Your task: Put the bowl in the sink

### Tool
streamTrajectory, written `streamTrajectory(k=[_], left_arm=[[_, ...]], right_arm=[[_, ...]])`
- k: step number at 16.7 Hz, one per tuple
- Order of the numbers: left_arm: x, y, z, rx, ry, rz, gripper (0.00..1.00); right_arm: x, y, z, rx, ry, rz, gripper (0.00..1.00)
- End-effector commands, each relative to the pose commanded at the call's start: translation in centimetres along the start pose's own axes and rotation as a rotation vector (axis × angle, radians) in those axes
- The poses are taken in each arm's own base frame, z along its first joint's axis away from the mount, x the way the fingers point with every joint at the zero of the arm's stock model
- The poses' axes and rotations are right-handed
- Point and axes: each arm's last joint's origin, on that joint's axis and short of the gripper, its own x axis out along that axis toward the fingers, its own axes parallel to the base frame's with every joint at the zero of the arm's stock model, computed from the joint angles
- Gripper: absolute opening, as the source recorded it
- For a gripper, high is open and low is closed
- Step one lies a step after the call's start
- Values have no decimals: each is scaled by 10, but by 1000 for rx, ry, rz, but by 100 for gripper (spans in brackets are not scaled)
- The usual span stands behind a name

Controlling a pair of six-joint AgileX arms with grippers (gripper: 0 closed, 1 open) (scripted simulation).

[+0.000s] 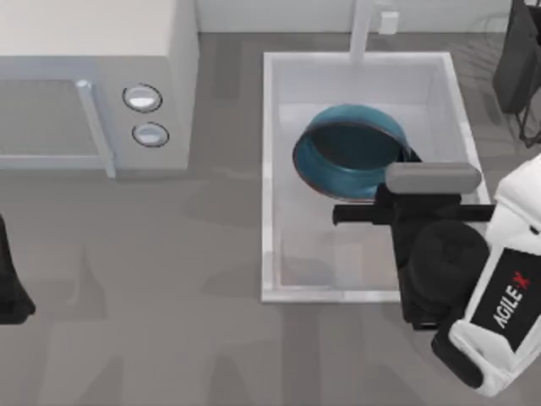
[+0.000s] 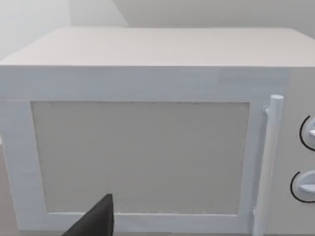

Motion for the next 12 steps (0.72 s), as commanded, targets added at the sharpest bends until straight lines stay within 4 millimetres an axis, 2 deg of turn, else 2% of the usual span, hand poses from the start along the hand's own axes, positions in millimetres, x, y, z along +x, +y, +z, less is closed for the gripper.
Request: streamTrajectory(k=[12], left_arm=[[0,0,0,0,0,0,100]], right_arm=[[0,0,0,0,0,0,98]])
